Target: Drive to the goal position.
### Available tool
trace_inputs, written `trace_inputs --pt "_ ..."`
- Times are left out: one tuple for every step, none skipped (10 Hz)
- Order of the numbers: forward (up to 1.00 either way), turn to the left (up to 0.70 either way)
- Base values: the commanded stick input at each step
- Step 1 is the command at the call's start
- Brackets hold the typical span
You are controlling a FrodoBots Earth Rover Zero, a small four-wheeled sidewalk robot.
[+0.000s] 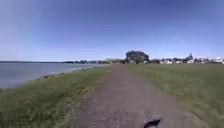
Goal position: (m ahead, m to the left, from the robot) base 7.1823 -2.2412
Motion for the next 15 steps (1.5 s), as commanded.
trace_inputs --pt "0.7 0.0" --pt "0.7 -0.02" --pt "0.7 -0.2" --pt "0.7 -0.17" --pt "0.7 -0.01" --pt "0.7 0.0" --pt "0.7 0.0" --pt "0.7 0.0" --pt "0.7 0.0" --pt "0.7 0.0" --pt "0.7 0.0" --pt "0.7 0.0" --pt "0.7 0.0" --pt "0.7 0.0" --pt "0.7 0.0"
